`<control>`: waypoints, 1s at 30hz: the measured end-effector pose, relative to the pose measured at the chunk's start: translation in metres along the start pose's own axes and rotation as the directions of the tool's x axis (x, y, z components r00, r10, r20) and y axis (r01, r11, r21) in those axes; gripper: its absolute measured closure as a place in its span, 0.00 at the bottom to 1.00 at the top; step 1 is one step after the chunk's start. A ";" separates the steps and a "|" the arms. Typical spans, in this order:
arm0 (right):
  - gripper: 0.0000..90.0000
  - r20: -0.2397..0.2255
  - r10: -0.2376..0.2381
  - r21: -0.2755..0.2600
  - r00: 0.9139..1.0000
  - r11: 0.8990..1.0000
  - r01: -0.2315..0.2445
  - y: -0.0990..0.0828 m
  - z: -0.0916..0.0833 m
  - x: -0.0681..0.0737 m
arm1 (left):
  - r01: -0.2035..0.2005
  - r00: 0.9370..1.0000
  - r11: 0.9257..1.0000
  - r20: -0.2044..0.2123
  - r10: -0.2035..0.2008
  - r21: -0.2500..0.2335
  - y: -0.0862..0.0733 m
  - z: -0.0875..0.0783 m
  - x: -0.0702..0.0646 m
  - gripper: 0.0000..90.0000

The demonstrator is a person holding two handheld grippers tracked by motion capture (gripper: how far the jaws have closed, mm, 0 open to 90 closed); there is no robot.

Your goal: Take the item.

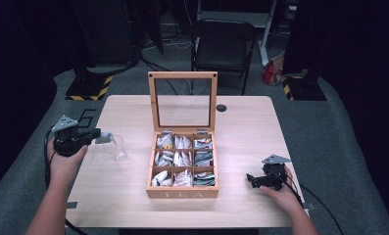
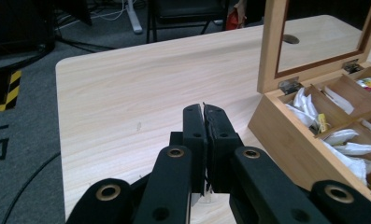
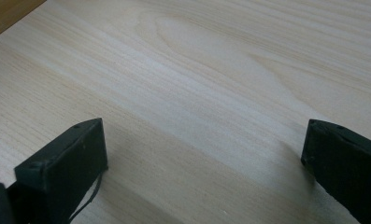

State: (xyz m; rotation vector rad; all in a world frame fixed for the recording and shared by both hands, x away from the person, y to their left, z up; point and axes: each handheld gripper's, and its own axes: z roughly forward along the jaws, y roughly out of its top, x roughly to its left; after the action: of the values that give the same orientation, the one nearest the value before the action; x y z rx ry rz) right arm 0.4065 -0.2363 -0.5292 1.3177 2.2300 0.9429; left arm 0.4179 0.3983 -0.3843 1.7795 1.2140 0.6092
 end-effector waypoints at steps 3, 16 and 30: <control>0.00 0.000 0.001 0.000 1.000 1.000 -0.001 0.000 0.000 0.000 | 0.003 1.000 1.000 -0.009 -0.003 0.014 -0.002 0.005 0.002 0.98; 0.00 0.000 0.001 0.000 1.000 1.000 -0.001 0.000 0.000 0.000 | 0.013 1.000 0.999 -0.016 -0.012 0.041 -0.006 0.017 0.003 0.98; 0.00 0.000 0.000 0.000 1.000 1.000 0.000 0.000 0.000 0.000 | 0.013 1.000 0.996 -0.020 -0.012 0.088 -0.011 0.029 0.003 0.98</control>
State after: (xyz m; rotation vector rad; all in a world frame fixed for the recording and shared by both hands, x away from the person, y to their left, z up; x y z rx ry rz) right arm 0.4065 -0.2363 -0.5292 1.3178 2.2300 0.9430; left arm 0.4366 0.3908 -0.4085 1.8414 1.2814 0.5747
